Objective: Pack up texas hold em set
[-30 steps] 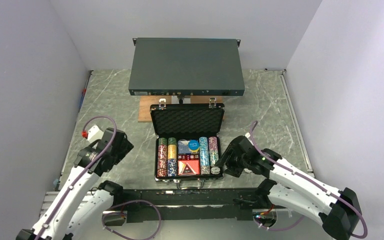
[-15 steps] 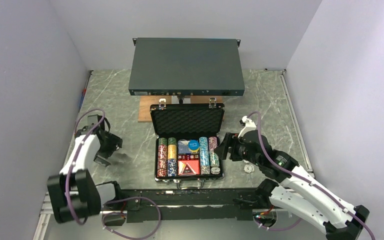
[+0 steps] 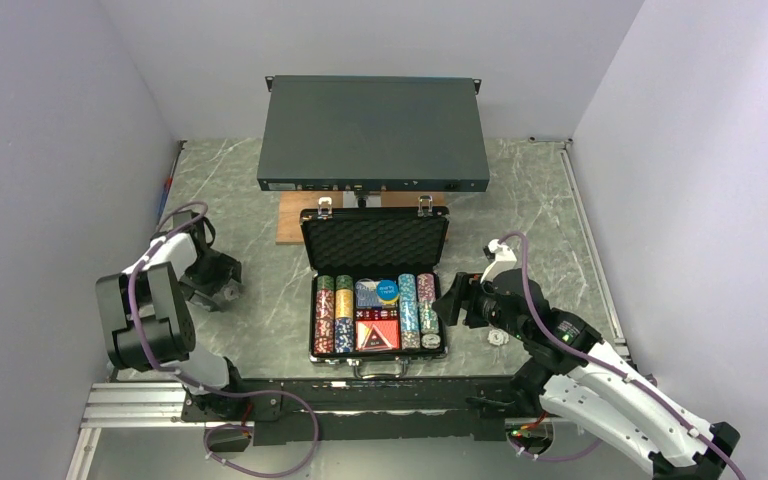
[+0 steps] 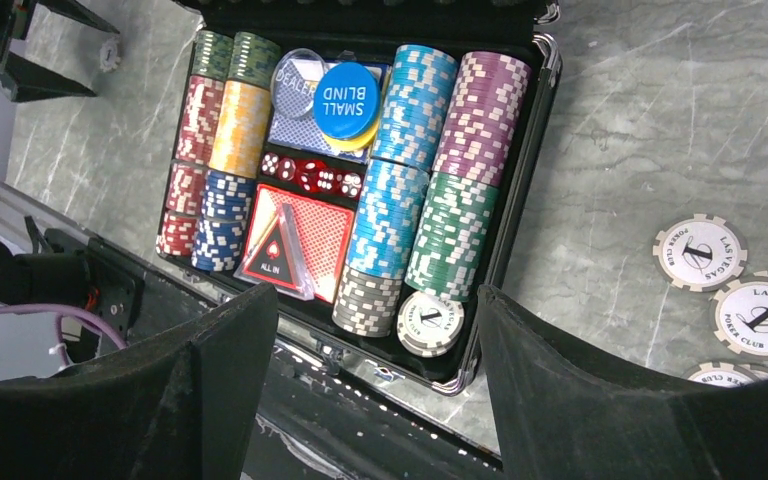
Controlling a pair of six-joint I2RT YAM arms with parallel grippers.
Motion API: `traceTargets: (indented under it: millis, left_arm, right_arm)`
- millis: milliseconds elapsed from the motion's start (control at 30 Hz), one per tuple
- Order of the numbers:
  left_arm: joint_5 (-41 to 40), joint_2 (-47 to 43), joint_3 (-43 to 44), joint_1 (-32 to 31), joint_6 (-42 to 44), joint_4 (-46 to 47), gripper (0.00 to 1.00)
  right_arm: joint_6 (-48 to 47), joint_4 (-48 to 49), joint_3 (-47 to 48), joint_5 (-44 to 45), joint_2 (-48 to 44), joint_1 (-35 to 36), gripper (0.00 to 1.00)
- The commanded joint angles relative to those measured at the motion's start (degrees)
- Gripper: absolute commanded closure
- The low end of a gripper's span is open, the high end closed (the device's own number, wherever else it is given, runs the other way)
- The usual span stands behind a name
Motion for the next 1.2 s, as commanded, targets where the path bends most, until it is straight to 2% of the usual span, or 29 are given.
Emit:
traceTargets:
  millis: [0,167,367,867,1000,1167]
  left_arm:
    - [-1.13,2.77,3.32,0.25,-1.42,-0.81,0.19]
    - [-0.53,4.51,3.35,0.24,-1.76,-0.05,0.3]
    - [0.88,5.3,2.23,0.2,-2.9,0.06,0.29]
    - [-1.15,10.02,4.22,-1.6,-5.4,-3.11,0.36]
    - [-1.02,10.2,3.34,-1.77,-6.17,-2.46,0.42]
    - [-1.29,9.48,2.72,-1.77,-5.31,-1.42,0.56]
  right_arm:
    - [-1.36,1.39,0.69,1.31,-0.78,-0.15,0.25]
    - [-0.76,2.24,0.38,1.16,-0.35,-0.14,0.25]
    - [-0.69,2.3,0.34,1.21,-0.14,-0.2,0.25]
    - [0.45,2.65,0.14,0.84,-0.32,-0.2,0.25]
    - [0.39,2.35,0.24,1.15,-0.43,-0.15,0.25]
    - [0.61,2.59,-0.13,0.81,-0.26,-0.16,0.25]
